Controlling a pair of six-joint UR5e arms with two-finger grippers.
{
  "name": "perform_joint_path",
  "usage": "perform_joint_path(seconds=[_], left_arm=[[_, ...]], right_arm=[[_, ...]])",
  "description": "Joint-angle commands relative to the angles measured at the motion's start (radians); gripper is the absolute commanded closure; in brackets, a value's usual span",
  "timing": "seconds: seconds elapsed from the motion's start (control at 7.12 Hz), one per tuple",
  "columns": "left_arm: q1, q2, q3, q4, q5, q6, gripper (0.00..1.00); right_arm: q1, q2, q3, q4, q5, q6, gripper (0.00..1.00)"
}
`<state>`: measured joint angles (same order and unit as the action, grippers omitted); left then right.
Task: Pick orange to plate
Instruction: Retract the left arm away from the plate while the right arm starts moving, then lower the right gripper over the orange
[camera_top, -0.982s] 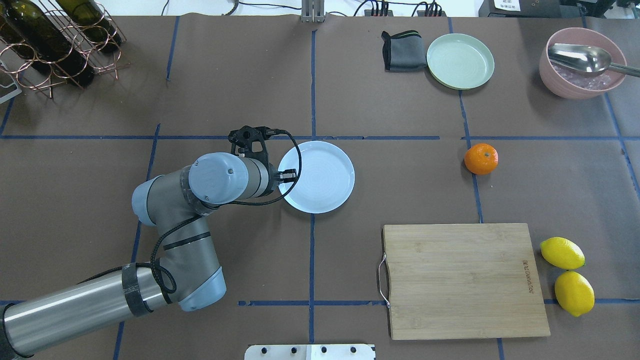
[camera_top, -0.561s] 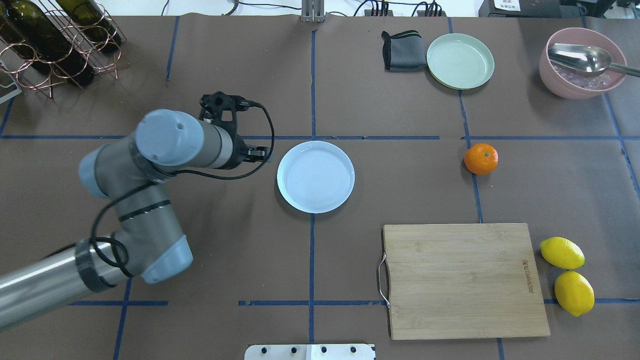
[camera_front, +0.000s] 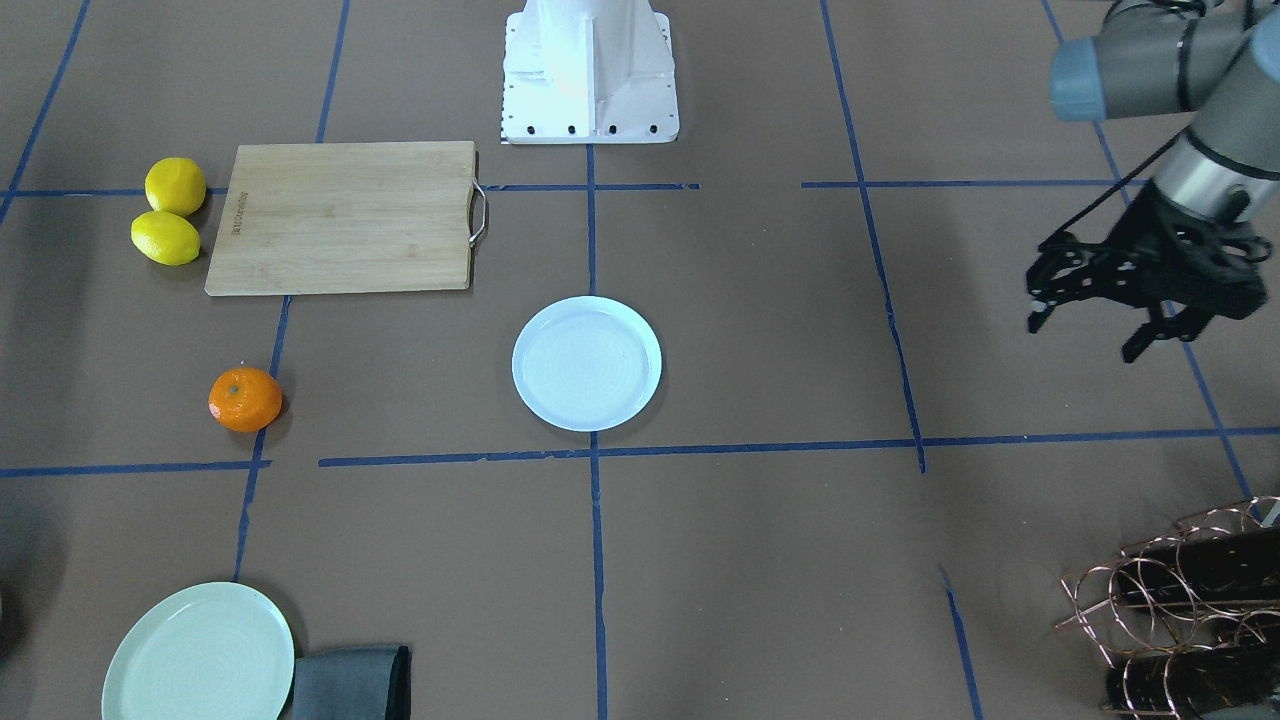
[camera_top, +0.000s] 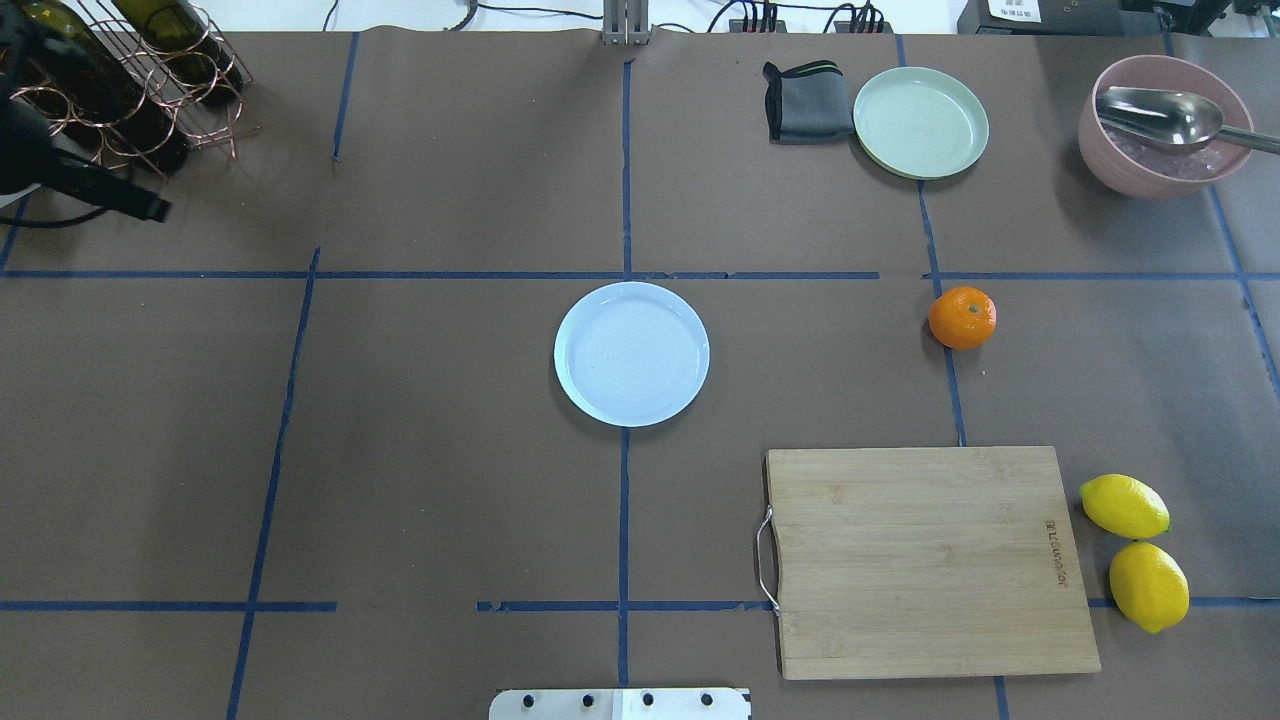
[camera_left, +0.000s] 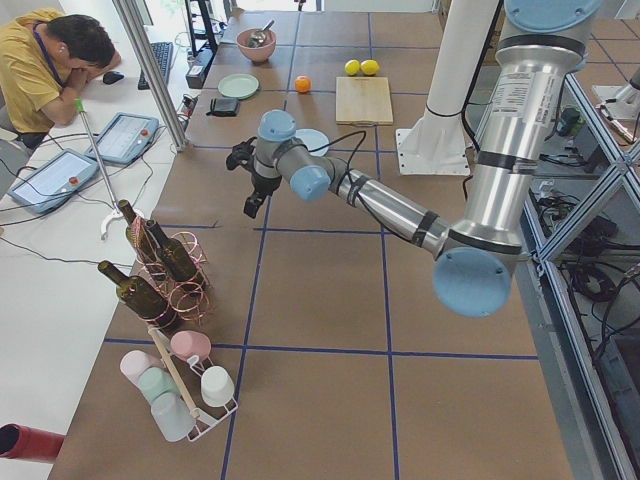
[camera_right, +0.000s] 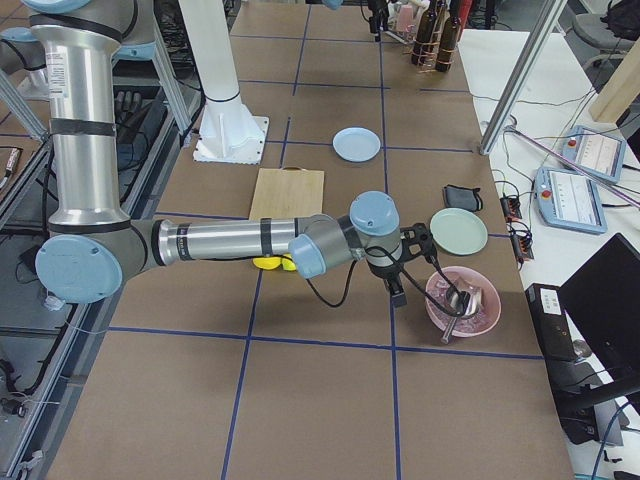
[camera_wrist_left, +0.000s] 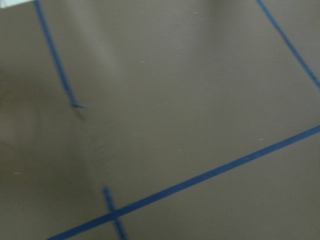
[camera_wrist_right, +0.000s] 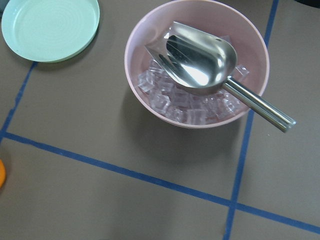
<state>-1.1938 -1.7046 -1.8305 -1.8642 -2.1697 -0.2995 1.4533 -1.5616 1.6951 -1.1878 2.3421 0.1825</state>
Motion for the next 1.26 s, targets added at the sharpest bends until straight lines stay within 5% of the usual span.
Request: perform_joint_path(seconds=[0.0,0.28,0.56,0.7,1.12], left_arm=[[-0.305,0.056,0.101,0.224,-0.057,0.420,0.00],[-0.381,0.097,0.163,0.363,-0.068,0.568,0.00],[-0.438,0.192,0.151,0.370,-0.071,0.560,0.00],[-0.437,0.184,0.154,0.364,-0.073,0.556,0.00],[-0.437,0.181,0.145,0.364,-0.073,0.556,0.00]], right_arm=[[-0.092,0.012,0.060,-0.003,-0.009,0.130,0.00],[-0.195,0.070,0.057,-0.015,-0.055,0.207,0.00],[-0.345,0.087,0.060,-0.006,-0.166,0.342,0.00],[-0.451,0.089,0.055,0.005,-0.281,0.432,0.00],[-0.594,0.148,0.037,0.080,-0.398,0.602,0.00]])
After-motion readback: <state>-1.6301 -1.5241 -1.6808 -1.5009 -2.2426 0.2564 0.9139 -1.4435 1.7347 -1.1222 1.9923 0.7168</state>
